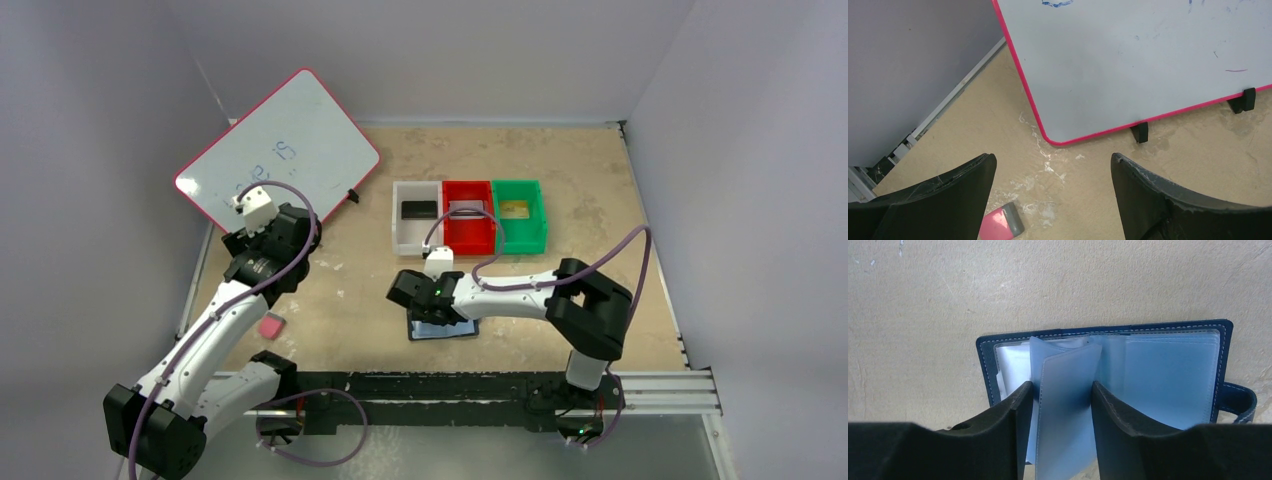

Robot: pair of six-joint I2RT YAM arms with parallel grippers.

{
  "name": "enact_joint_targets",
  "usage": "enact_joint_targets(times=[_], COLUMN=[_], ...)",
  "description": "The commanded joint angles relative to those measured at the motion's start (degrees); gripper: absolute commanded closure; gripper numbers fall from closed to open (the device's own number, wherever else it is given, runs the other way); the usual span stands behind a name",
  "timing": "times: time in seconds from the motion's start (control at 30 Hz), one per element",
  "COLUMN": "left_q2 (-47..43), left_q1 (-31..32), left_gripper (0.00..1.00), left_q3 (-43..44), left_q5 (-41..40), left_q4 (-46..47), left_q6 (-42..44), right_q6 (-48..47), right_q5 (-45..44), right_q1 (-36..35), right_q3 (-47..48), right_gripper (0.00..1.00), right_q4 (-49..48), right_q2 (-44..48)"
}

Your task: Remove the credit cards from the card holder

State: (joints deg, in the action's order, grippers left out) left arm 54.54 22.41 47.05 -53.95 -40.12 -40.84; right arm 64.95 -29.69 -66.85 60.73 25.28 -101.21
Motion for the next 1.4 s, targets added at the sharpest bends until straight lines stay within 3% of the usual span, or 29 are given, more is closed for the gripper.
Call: enact_joint_targets(times=[0.0,0.23,0.33,0.47,0.7,0.87,1.03,1.13,1.23,1.37], left_q2=[-0.14,-0.2,-0.37,-0.49,-0.09,0.44,0.96,0.94,0.58,-0.29], left_q1=[-0.22,-0.21,-0.23,-0.26,-0.26,-0.24,-0.23,-0.21,-0.22,-0.19], left_gripper=[0.15,0.15,0.15,0.15,0.15,0.15,0.15,0.15,0.15,0.15], left_q3=[2.3,2.36,2.33,2.35,2.3,2.39,2.49,2.44,2.32,1.89], left_q5=[-0.19,-0.19,-0.19,-0.02,0.36,1.23,1.54,1.53,1.12,1.04], left_q4=[0.71,0.59,0.37,0.3,0.61,0.92,0.92,0.92,0.92,1.42], left_q6=[1.06,1.03,0.88,0.85,1.01,1.32,1.41,1.3,0.97,0.94], right_q6=[0.61,-4.53,-4.99,-5.55,0.24,1.64,-0.24,-0.66,-1.99,-3.32], right_q5=[1.77,4.12,5.86,4.01,-3.7,1.9,7.63,10.4,11.67,11.72], right_q1=[-0.06,0.01,0.67,0.97,3.27,9.56,10.24,10.33,10.34,10.33], right_q3=[-1.27,1.15,1.32,2.64,-0.28,-8.49,-13.19,-13.53,-11.64,-11.1], right_gripper=[0.55,0.52,0.41,0.25,0.16,0.16,0.16,0.15,0.24,0.24], right_q4=[0.06,-7.44,-9.74,-8.15,0.51,-0.66,-8.17,-11.12,-11.35,-13.74], right_q2=[-1.7,-0.2,0.97,4.64,13.21,15.35,15.92,14.38,12.29,15.03])
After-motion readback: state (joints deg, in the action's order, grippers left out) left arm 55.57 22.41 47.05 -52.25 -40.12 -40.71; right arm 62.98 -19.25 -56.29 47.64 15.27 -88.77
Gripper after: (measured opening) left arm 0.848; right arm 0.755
